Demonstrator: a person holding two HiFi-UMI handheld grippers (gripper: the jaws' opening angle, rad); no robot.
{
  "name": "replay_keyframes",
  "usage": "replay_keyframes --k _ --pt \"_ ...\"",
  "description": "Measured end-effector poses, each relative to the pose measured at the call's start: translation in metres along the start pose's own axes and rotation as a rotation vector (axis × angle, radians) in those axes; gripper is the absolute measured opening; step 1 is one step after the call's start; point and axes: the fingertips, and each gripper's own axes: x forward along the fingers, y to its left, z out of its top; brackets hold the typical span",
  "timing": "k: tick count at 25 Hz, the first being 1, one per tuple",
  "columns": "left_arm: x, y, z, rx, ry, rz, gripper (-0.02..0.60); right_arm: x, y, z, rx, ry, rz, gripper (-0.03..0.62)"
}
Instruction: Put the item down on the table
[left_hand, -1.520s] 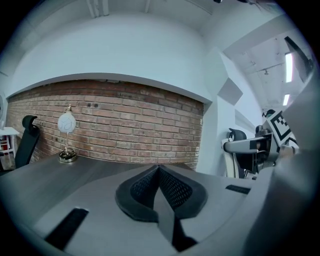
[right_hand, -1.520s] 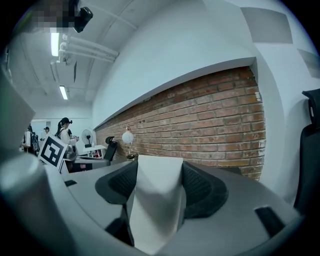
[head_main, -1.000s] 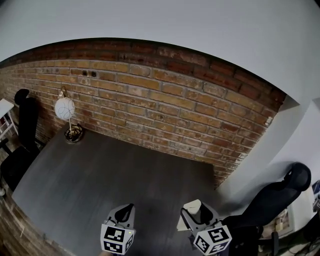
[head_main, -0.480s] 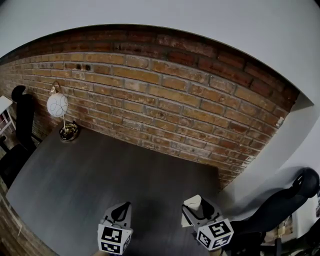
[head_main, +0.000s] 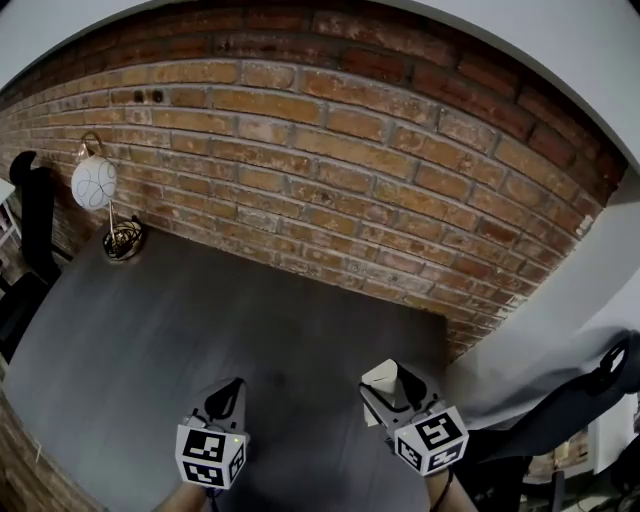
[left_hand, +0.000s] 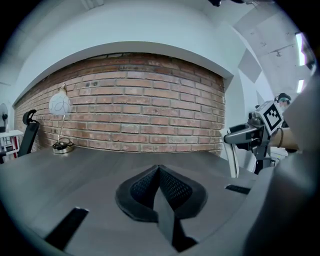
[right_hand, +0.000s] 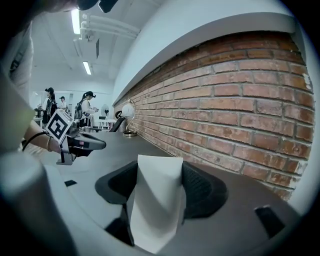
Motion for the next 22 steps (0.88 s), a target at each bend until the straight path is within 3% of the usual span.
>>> replay_keyframes --k 12,22 --pt "0.024 0.023 -0.012 -0.025 0.016 0.032 0.017 0.059 -0.01 -0.005 -0.189 0.078 0.131 0.298" --pt "0.026 0.042 -0.024 -0.051 0.038 0.056 0.017 0.096 0.017 -0.012 -0.294 0.168 0.258 0.298"
